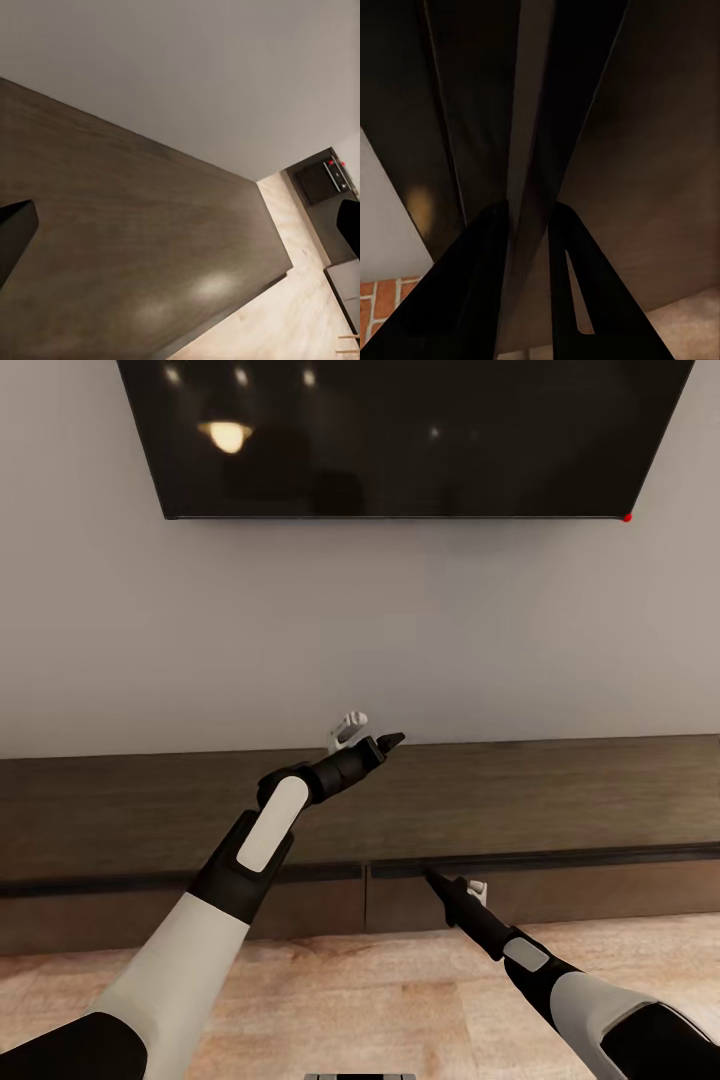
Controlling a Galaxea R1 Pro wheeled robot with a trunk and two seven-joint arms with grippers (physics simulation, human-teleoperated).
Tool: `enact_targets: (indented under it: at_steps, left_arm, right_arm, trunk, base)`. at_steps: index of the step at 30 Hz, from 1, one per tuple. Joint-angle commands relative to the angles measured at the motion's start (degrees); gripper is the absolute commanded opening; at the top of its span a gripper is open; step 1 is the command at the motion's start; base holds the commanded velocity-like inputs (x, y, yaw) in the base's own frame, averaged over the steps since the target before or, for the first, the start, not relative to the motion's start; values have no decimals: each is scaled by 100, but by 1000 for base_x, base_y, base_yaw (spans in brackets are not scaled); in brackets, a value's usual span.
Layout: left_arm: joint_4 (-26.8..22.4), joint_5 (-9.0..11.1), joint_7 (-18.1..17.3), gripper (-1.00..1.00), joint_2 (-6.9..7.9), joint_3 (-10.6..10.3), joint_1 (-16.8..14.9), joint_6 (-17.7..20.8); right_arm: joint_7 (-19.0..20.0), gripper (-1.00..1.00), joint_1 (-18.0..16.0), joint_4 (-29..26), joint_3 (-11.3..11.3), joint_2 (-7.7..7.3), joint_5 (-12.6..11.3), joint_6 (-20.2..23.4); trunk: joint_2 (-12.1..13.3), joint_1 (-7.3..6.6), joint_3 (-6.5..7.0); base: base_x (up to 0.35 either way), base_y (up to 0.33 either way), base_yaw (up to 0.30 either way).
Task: Place each of the two pumpkins and all three candles from the living room inside a cabinet in the living room (use any cabinet), then make sure every cabinet is closed, and position the cauldron so it is next to a table in the living room.
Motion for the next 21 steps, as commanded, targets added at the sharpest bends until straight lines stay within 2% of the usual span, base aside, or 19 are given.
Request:
enact_targets:
  at_steps: [1, 8, 21]
  left_arm:
    - [-7, 61, 52, 100, 0, -3, -3, 13]
    - [-7, 61, 52, 100, 0, -4, -3, 14]
    - [-7, 61, 52, 100, 0, -9, -3, 15]
  right_arm:
    - [12, -100, -2, 3, 47, -2, -74, 57]
    - [12, -100, -2, 3, 47, -2, -74, 57]
    - [12, -100, -2, 3, 47, -2, -74, 57]
  trunk:
    - [-2, -1, -5]
    - [-2, -1, -5]
    - [-2, -1, -5]
  base:
    - [0, 0, 0]
    - [-19, 0, 0]
    - [-143, 0, 0]
